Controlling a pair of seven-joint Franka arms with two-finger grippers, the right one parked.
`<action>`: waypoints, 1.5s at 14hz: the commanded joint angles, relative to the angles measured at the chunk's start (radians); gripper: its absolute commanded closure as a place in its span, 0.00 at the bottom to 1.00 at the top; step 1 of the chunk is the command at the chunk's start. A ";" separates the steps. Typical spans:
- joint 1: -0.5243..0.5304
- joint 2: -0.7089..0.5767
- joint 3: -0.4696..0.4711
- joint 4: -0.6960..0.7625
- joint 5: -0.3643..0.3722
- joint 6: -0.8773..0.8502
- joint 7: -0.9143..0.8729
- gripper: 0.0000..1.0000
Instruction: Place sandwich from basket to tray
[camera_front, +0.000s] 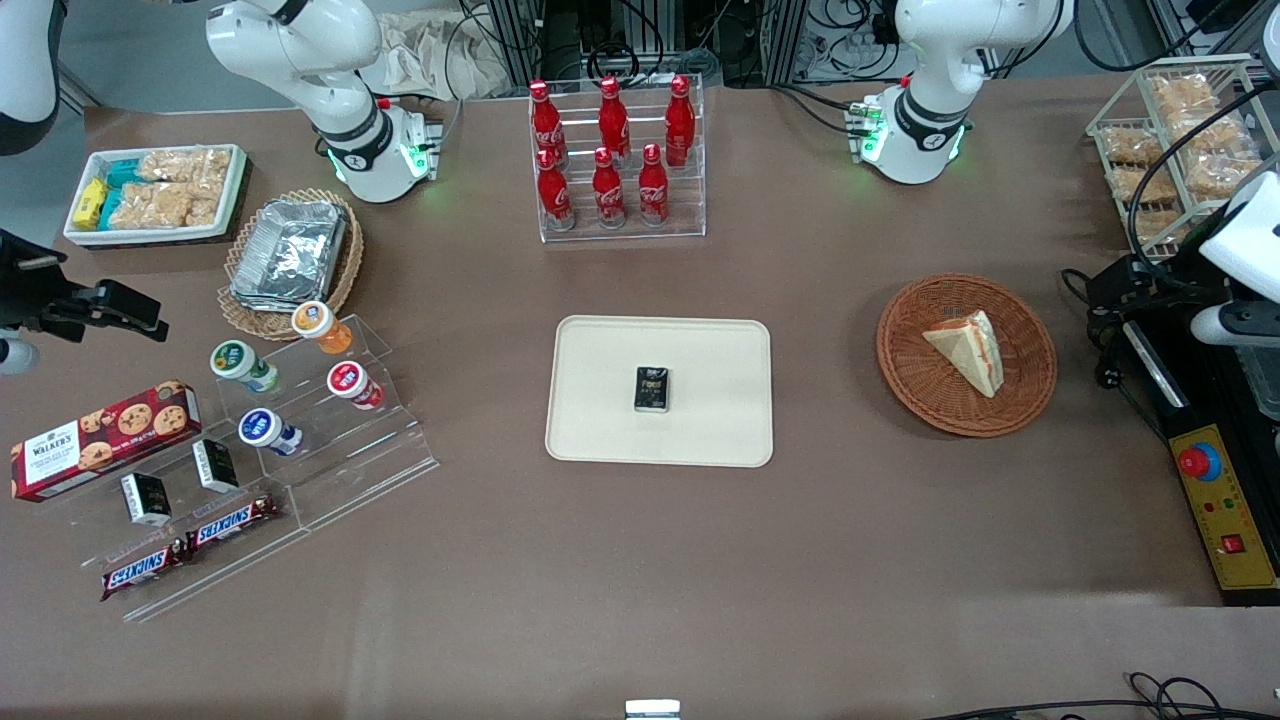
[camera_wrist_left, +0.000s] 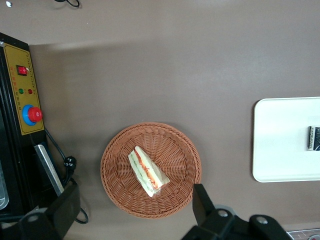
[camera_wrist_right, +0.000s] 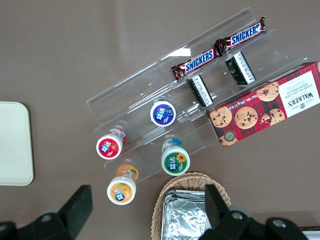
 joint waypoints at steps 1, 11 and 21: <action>-0.010 0.019 0.003 0.039 -0.002 -0.025 -0.020 0.00; -0.020 -0.045 -0.001 -0.096 -0.034 -0.062 -0.540 0.00; -0.020 -0.211 -0.024 -0.708 -0.011 0.443 -0.805 0.00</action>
